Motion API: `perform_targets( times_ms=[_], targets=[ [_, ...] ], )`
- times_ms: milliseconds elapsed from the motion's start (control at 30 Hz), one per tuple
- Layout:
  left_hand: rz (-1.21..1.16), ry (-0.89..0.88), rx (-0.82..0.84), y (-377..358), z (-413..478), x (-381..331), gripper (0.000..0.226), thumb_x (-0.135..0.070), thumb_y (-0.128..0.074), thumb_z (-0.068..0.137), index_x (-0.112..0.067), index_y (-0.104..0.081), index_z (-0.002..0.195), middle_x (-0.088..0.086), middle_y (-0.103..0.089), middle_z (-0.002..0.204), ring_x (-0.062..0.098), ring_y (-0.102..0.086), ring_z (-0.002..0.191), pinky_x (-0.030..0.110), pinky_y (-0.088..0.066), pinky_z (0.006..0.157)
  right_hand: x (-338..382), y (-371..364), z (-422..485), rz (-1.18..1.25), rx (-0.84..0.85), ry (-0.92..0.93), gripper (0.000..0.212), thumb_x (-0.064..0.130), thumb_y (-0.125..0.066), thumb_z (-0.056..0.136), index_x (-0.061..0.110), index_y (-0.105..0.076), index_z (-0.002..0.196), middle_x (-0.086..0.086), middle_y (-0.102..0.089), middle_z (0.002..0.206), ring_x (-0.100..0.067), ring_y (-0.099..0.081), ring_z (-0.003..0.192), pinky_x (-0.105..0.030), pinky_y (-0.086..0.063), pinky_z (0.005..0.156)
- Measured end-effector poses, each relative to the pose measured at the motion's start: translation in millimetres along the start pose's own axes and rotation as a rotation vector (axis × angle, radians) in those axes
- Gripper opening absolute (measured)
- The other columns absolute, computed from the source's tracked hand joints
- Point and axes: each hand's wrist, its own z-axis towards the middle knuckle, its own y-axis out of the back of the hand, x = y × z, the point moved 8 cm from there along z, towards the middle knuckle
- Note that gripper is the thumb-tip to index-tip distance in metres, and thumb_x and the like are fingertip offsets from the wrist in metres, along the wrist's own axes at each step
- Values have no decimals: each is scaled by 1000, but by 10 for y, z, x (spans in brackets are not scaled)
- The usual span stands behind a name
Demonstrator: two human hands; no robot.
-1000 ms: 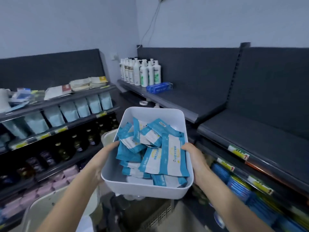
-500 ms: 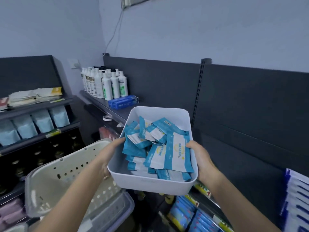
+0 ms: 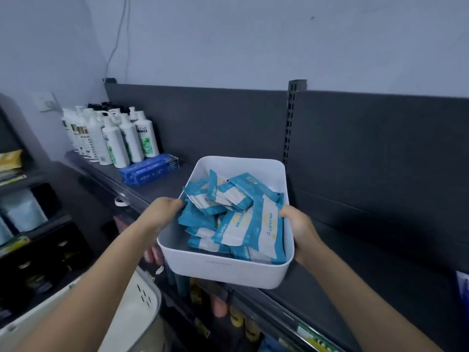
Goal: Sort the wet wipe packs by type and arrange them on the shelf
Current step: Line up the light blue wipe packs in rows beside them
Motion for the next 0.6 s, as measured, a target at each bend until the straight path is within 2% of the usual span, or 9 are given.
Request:
perform_targets(
  times_ms=[33,67,100,167,300,433,500,533,600],
  targets=[
    [78,-44,-18,13,142,-67,28,-17,-54,92,-4,-67,70,10,-66,75,19,-55,66,29,-43,65,34,-22,88,-39,-26,3,30,9,-51,75,-4,-62,100,-23,-71,97,-38,-69,90,-50,-57,81],
    [155,-72,-31,29,279,-118,31,-14,-54,91,-5,-64,64,8,-61,67,17,-50,60,29,-39,59,74,-39,171,-94,-55,8,20,6,-50,77,-4,-63,90,-21,-71,87,-34,-70,79,-39,-58,67],
    [228,-100,-33,46,426,-148,32,-14,-54,91,-5,-63,62,7,-59,64,17,-48,58,29,-37,57,109,-52,259,-152,-82,13,14,3,-49,79,0,-62,79,-17,-70,77,-28,-68,68,-30,-53,55],
    [332,-143,-15,65,733,-175,29,-14,-54,90,-2,-66,67,10,-61,68,19,-50,61,30,-38,59,150,-87,432,-242,-124,21,18,-4,-47,81,5,-60,71,-10,-68,72,-20,-65,60,-22,-46,44],
    [449,-211,40,61,1192,-188,34,-15,-55,92,-11,-60,59,9,-59,68,20,-50,62,31,-38,62,102,-234,690,-399,-117,27,16,-7,-52,82,1,-63,74,-10,-70,80,-20,-69,69,-29,-57,54],
    [521,-204,111,2,1469,-37,34,-18,-53,95,-8,-62,64,11,-61,72,21,-51,66,32,-36,63,100,-320,885,-494,-156,65,20,-5,-57,79,4,-58,61,-15,-71,81,-25,-71,74,-40,-61,66],
    [517,-205,130,-8,1572,7,32,-18,-53,96,-1,-66,72,13,-63,77,22,-52,69,32,-37,65,161,-359,936,-579,-197,114,24,0,-59,78,7,-53,56,-10,-68,69,-19,-67,63,-35,-57,55],
    [523,-218,131,-7,1603,1,31,-18,-53,96,0,-67,74,13,-63,76,22,-52,69,32,-37,65,184,-372,939,-620,-216,142,28,2,-59,79,10,-49,54,-5,-63,63,-14,-61,55,-28,-49,47],
    [562,-249,126,-6,1667,-34,34,-19,-52,97,-4,-62,69,12,-60,72,23,-51,68,32,-35,64,199,-418,945,-691,-233,187,31,7,-58,83,12,-46,54,-1,-57,60,-8,-50,49,-21,-36,42]
  ],
)
